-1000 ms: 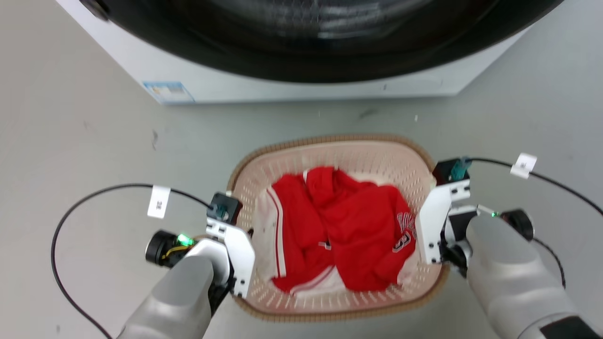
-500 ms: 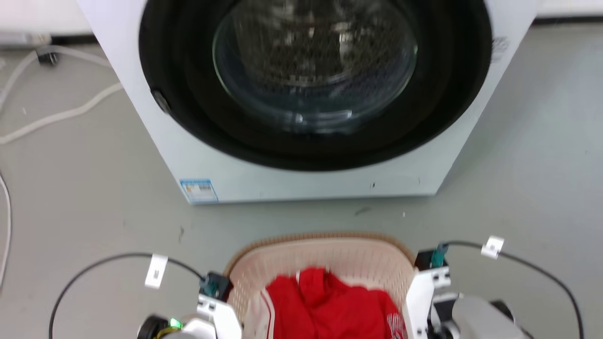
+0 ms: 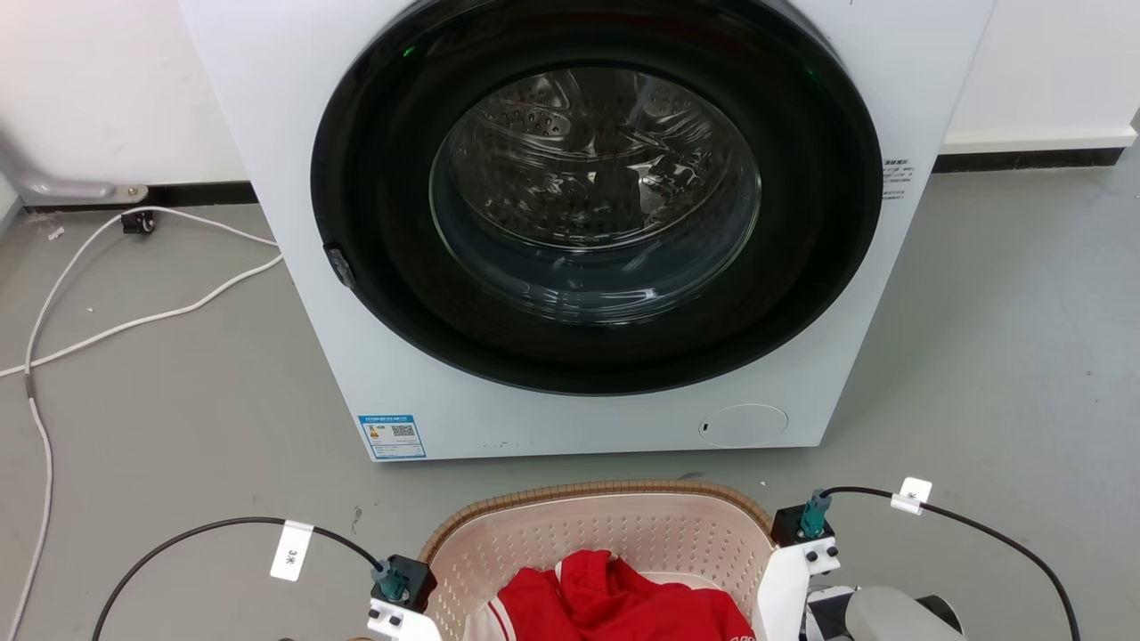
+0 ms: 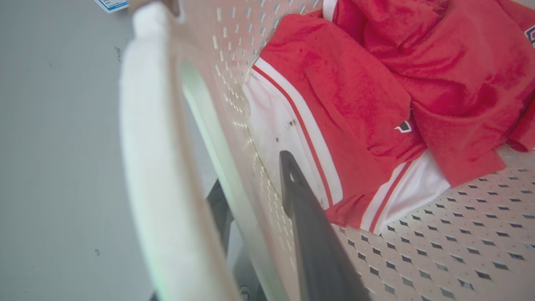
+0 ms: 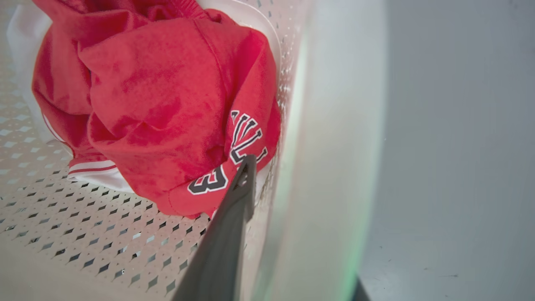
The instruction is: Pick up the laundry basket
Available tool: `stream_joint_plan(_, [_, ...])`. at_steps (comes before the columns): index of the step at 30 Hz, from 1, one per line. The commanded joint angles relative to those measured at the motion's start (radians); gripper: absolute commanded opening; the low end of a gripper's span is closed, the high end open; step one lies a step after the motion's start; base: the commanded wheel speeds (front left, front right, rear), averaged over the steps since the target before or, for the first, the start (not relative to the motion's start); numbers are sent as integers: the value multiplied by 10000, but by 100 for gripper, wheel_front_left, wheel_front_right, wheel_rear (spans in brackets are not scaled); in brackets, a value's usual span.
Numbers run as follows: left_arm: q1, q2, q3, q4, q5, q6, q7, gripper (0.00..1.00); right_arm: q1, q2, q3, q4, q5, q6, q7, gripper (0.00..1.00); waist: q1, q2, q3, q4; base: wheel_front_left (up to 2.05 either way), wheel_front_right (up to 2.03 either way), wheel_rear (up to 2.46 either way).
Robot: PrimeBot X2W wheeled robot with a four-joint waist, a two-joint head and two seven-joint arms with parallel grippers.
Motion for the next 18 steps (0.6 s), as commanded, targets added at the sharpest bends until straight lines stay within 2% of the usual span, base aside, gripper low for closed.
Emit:
stream_joint_plan(1, [-100,161,-163,-1,30,-24,-49,0,-27,-188,162,-5,-32,31,53,0,3,0,25,7,0,0,0])
stream_joint_plan(18, [-185,232,-981,185,-746,-30,-302,0,-214,-171,878,210,369,33,289,0,3,0,193,-170,0,0,0])
